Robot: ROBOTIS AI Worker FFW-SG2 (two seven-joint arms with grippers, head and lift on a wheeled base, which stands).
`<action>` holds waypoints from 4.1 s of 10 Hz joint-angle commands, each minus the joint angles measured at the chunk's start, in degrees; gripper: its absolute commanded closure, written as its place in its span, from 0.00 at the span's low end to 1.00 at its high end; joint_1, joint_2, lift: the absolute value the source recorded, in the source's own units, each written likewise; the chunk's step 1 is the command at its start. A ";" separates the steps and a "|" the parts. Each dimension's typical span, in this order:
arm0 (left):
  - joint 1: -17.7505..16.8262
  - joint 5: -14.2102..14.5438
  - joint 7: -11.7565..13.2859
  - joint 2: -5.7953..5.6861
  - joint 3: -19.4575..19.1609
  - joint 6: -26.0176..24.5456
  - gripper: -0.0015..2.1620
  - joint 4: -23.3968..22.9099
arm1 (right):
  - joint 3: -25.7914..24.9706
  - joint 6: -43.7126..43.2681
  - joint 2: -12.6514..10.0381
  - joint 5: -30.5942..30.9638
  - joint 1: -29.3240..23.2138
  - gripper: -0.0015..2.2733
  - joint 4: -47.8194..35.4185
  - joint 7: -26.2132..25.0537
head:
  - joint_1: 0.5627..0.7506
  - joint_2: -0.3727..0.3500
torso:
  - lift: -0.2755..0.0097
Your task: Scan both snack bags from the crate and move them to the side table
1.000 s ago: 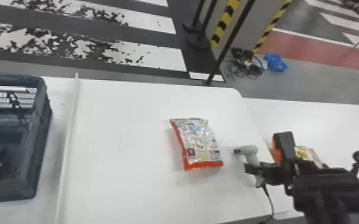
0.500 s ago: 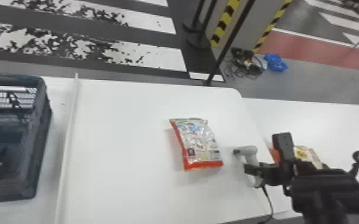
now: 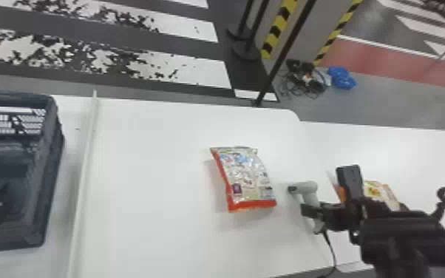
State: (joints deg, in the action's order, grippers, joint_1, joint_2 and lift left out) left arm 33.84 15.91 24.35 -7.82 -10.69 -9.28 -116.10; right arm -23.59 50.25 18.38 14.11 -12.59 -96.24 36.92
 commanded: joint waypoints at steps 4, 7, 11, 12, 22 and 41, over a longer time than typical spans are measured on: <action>0.09 0.09 0.00 -0.09 -0.03 0.00 0.04 -0.09 | -0.31 0.51 -0.02 -0.04 -0.06 0.08 0.00 0.00 | 0.70 0.03 | 0.70; 0.27 0.09 0.00 -0.09 -0.03 0.00 0.04 -0.17 | -3.74 2.62 -0.98 -1.80 -2.70 0.04 -5.98 0.00 | 0.70 0.03 | 0.70; 0.35 0.00 0.00 0.00 0.06 0.00 0.04 -0.53 | -6.47 7.72 -2.56 -9.27 -7.36 0.05 -18.64 2.55 | 0.70 0.03 | 0.70; 0.53 0.09 0.00 0.00 0.06 0.00 0.04 -0.70 | -5.50 8.25 -2.74 -10.50 -7.36 0.05 -19.78 3.78 | 0.70 0.03 | 0.70; 0.62 0.00 0.09 0.00 -0.12 0.00 0.04 -0.61 | 14.98 11.06 -1.07 -6.20 2.40 0.05 -12.31 5.36 | 0.70 0.35 | 0.70; 0.97 0.27 0.26 -0.09 -0.64 0.18 0.04 -0.70 | 0.30 10.18 -0.46 -5.14 3.37 0.99 -13.63 0.00 | 0.70 0.21 | 0.70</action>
State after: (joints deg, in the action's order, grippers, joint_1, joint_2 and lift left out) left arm 34.83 16.17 24.63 -7.83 -11.34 -9.10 -116.79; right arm -21.13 60.06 17.88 9.69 -9.61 -110.17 36.81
